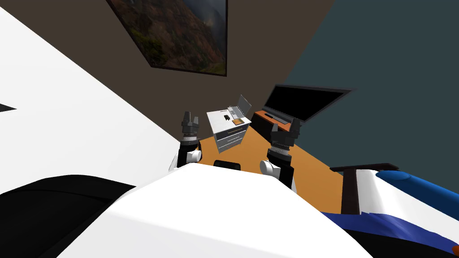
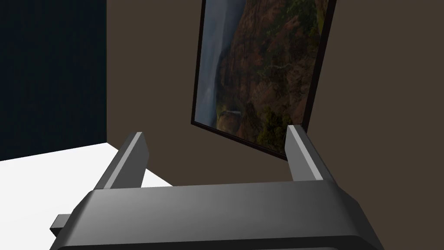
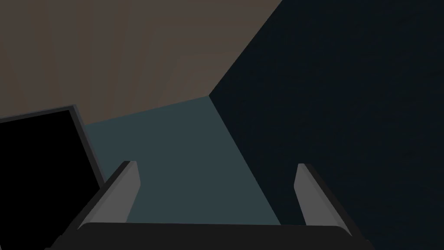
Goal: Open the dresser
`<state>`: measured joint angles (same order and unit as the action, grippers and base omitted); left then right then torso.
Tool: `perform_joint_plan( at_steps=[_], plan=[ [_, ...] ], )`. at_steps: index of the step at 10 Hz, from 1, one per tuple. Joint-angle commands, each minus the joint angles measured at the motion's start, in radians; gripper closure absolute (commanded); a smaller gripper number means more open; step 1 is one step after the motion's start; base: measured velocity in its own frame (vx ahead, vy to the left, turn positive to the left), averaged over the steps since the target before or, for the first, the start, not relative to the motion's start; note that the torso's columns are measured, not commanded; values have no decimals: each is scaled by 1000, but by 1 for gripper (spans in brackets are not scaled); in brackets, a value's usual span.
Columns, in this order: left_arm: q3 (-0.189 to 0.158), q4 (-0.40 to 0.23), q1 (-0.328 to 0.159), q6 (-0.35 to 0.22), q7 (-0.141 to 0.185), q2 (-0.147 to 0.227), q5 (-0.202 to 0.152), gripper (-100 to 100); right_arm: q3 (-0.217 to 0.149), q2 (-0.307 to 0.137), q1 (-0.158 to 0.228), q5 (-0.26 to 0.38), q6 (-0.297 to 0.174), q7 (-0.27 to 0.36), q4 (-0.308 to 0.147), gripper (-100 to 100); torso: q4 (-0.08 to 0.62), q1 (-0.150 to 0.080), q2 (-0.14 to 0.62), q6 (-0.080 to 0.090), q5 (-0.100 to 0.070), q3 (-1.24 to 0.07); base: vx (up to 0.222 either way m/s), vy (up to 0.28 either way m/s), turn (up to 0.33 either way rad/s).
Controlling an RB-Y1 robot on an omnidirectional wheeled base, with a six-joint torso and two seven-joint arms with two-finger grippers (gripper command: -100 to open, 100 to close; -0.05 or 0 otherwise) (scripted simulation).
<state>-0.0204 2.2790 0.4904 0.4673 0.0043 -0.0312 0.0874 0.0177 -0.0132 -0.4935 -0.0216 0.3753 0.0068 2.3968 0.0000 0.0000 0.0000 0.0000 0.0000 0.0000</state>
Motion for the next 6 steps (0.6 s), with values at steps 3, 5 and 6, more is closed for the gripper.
perform_joint_plan(
  at_steps=[3, 5, 6],
  plan=[
    [0, 0, 0, 0, 0, 0, 0, 0, 0, 0, 0, 0, 0, 0, 0, 0, 176, 0, 175, 0, 0, -351, 0, 0, 0],
    [0, 0, 0, 0, 0, 0, 0, 0, 0, 0, 0, 0, 0, 0, 0, 0, 322, 0, 322, 0, 0, -644, 0, 0, 0],
    [0, 0, 0, 0, 0, 0, 0, 0, 0, 0, 0, 0, 0, 0, 0, 0, 396, 0, 396, 0, 0, -792, 0, 0, 0]
  ],
)
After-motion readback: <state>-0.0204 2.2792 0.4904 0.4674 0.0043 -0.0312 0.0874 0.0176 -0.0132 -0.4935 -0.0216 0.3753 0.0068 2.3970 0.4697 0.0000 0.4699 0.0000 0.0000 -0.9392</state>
